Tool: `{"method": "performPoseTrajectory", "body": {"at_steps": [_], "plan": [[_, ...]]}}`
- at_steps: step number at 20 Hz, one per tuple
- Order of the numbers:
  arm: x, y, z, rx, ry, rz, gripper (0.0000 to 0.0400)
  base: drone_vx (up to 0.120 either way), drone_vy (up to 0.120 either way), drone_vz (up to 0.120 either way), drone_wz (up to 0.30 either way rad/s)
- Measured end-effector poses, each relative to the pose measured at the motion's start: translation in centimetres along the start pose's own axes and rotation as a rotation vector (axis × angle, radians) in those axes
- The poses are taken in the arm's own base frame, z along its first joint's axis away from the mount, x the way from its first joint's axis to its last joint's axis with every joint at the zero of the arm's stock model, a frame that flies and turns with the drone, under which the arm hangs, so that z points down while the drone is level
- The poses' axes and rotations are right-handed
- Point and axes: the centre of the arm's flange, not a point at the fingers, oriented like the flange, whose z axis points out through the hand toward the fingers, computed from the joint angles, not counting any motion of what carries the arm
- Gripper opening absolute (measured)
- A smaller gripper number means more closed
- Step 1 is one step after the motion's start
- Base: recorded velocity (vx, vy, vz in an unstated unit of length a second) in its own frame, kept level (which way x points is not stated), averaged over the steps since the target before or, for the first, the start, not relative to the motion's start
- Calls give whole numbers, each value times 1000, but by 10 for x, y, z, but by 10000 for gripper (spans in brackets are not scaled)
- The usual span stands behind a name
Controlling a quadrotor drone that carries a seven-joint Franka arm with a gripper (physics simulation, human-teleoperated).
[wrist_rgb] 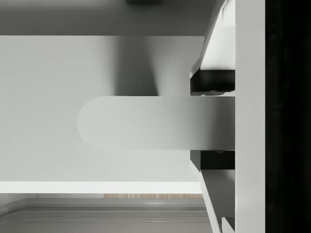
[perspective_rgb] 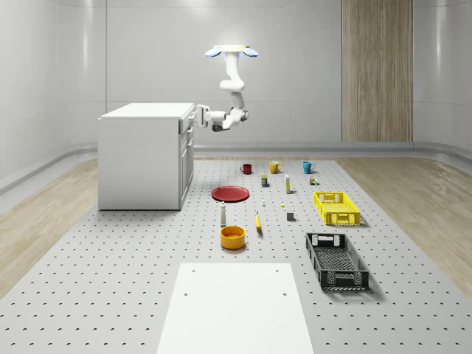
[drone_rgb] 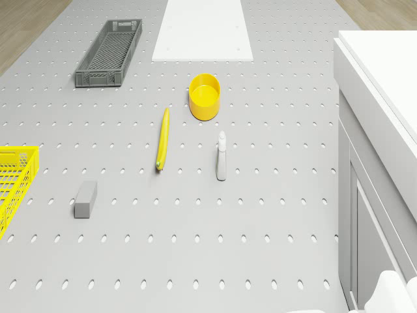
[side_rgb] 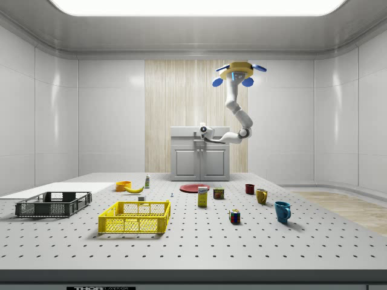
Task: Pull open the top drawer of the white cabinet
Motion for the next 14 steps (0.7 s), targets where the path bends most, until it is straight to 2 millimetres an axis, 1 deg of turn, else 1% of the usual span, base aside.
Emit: {"method": "performPoseTrajectory", "body": {"at_steps": [2, 14], "plan": [[0, 0, -1, 0, 0, 1, 119, 0, 0, 0, 0], [0, 0, -21, -1, 1, -5, 114, 0, 0, 0, 0]]}}
